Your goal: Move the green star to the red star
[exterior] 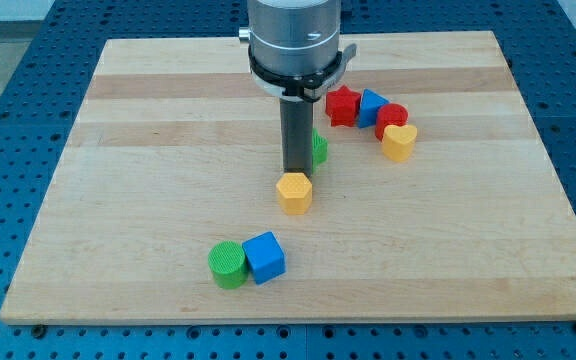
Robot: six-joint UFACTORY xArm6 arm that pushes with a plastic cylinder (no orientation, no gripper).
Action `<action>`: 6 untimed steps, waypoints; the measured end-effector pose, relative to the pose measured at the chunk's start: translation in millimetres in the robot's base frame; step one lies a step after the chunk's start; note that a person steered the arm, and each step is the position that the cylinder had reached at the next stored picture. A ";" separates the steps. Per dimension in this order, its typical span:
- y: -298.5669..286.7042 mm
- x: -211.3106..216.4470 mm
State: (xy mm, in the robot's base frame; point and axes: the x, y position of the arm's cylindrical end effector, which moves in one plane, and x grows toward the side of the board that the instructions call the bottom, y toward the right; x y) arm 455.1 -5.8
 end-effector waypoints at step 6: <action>0.0 -53.0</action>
